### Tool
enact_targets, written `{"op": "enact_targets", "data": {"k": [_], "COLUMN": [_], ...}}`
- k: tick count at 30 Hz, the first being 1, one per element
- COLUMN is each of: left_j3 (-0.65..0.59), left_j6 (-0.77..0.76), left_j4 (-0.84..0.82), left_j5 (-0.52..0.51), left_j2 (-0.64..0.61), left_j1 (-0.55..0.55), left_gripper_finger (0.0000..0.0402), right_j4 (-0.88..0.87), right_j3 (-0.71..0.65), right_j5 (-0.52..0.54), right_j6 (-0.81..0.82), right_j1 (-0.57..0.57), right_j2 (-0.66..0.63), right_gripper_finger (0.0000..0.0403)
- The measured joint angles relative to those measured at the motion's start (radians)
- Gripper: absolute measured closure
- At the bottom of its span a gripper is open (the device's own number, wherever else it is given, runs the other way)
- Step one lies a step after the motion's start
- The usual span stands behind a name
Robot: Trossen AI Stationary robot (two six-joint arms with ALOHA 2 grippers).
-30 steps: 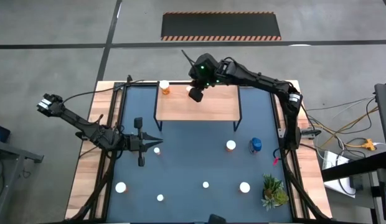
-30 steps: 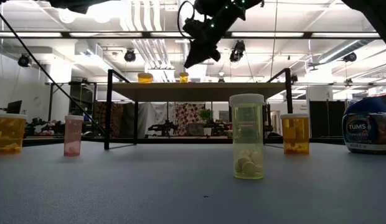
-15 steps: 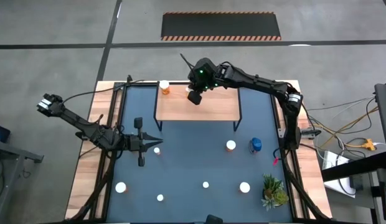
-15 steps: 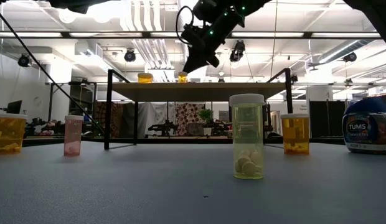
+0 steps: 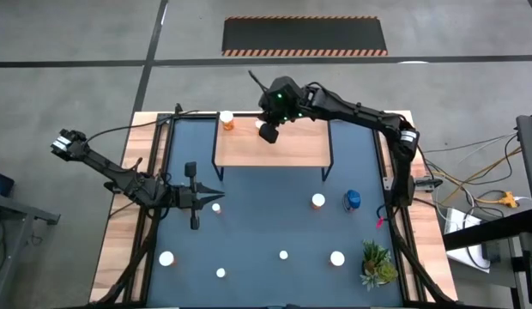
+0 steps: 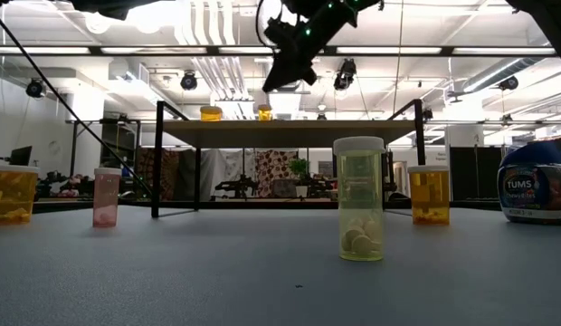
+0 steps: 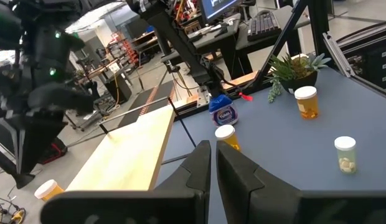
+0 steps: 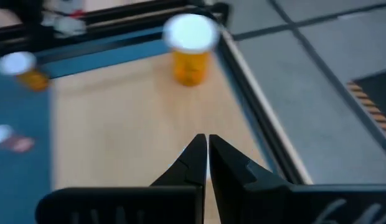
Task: Pick and place medicine bottles onto shelf by color
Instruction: Put the small pill bottle on the shelf
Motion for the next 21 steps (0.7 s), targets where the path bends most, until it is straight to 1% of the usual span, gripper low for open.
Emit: {"op": "enact_targets", "data": {"k": [4,7,14,19,21], "left_j3": [0.0,0.0,0.0,0.0,0.0], "left_j6": [0.0,0.0,0.0,0.0,0.0], "left_j4": [0.0,0.001,0.002,0.001,0.001], "left_j5": [0.0,0.0,0.0,0.0,0.0], "left_j2": [0.0,0.0,-0.001,0.0,0.0], "left_j1": [0.0,0.0,0.0,0.0,0.0], "left_gripper_finger": [0.0393,0.0393,0.0393,0.0393,0.0393], "right_j4": [-0.052,-0.068,-0.064,-0.058,-0.058], "right_j3": [0.0,-0.001,-0.025,-0.051,-0.06], "right_j5": [-0.1,-0.143,-0.144,-0.071,-0.062], "right_j6": [-0.036,-0.041,-0.041,-0.038,-0.036], "right_j1": [0.036,0.074,0.155,0.17,0.17], "right_j2": [-0.023,-0.023,-0.001,0.01,0.017], "right_gripper_finger": [0.0394,0.0394,0.0394,0.0394,0.0394]}}
